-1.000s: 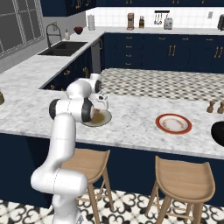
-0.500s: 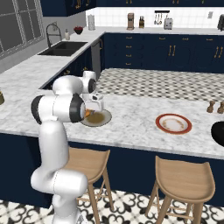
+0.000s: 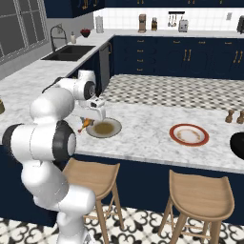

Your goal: Pick the chicken drumstick and onion from their plates and place them in the bowl. Then put the bowl in the fridge.

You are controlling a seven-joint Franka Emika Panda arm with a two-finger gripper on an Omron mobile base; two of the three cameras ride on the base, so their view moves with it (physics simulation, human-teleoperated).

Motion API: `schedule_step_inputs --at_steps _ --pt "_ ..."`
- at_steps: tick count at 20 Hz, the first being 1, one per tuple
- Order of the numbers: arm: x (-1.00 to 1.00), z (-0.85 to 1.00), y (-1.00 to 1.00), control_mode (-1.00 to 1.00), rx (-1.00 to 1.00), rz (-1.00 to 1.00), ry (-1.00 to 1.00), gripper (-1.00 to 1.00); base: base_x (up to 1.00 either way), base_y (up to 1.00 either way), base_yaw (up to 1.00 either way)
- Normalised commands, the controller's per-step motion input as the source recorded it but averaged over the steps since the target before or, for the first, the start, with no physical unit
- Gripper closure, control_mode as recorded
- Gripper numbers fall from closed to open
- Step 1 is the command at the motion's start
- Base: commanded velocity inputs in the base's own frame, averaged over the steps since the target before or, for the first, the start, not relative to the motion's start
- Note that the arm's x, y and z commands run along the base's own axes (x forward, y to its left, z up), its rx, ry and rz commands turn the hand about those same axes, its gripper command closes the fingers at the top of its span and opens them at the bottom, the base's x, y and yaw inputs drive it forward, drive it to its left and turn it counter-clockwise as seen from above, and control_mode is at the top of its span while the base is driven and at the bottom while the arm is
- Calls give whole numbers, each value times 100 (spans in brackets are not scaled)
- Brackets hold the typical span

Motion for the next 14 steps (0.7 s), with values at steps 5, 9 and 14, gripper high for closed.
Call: schedule_step_inputs --at_steps 5,9,14 --pt "-100 34 0 -100 0 0 -10 100 0 0 0" --pt "-100 34 0 -100 0 0 -1 100 0 0 0" --pt "-62 22 -9 -100 2 0 2 100 0 0 0"
